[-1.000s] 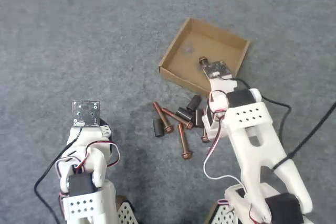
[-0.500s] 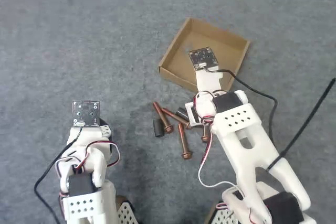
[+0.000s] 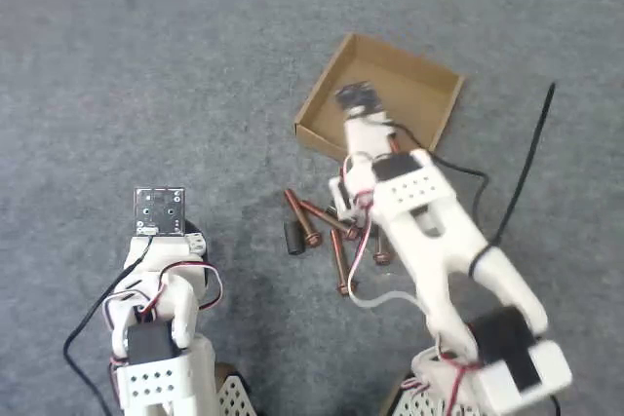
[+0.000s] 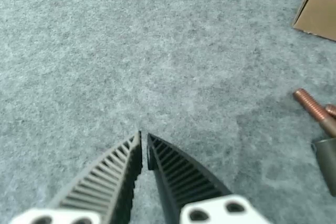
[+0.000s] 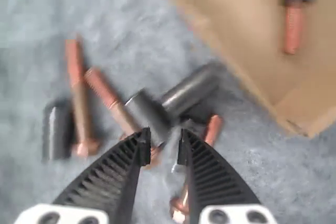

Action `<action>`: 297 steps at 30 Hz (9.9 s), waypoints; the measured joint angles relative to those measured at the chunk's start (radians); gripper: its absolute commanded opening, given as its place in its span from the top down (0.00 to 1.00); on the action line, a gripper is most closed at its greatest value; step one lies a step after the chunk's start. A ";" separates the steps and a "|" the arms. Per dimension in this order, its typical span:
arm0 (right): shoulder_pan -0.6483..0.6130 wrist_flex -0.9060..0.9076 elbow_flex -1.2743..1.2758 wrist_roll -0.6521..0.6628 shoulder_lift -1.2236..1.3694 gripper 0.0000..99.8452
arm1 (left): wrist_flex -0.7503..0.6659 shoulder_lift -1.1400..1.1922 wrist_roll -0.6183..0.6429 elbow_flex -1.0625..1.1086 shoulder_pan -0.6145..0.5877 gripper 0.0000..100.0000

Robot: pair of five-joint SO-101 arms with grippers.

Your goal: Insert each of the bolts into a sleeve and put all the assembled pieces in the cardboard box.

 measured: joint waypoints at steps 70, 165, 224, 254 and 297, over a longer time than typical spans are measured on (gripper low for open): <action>0.454 0.370 0.061 0.233 -0.109 0.99 | -0.006 0.000 0.000 0.000 0.000 0.99; 0.842 -0.107 0.362 0.238 -0.110 0.99 | -0.288 2.102 -0.193 -1.375 0.945 0.99; 0.842 -0.107 0.362 0.238 -0.110 0.99 | 0.141 2.153 -0.272 -1.430 0.795 0.98; 0.842 -0.107 0.362 0.238 -0.110 0.99 | 0.299 1.826 -0.724 -1.068 1.028 0.99; 0.842 -0.107 0.362 0.238 -0.110 0.99 | -0.032 1.717 -0.565 -1.083 0.911 0.88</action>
